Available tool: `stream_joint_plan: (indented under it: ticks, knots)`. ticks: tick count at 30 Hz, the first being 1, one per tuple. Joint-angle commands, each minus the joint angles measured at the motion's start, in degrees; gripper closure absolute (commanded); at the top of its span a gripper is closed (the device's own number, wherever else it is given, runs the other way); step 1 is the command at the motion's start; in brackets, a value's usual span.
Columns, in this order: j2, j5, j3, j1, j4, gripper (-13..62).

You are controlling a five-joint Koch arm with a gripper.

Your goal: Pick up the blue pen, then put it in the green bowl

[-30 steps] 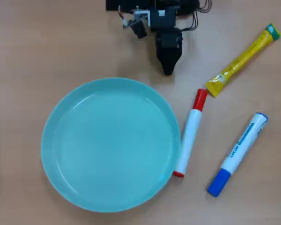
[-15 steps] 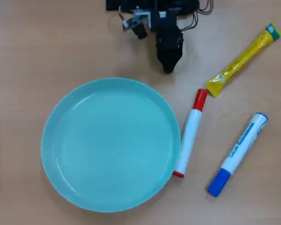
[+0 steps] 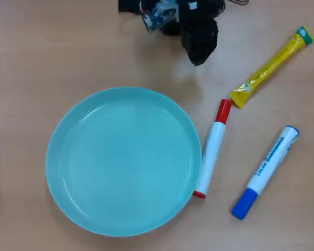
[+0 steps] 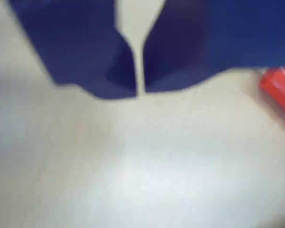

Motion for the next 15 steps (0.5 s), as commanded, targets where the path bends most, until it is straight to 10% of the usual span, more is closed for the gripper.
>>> stream_joint_plan:
  ticks: [1,15]
  knots:
    - [0.6,-2.5,-7.6,-0.4,0.4,55.5]
    - [-27.2,-7.7,-55.2,-3.3,33.0,54.4]
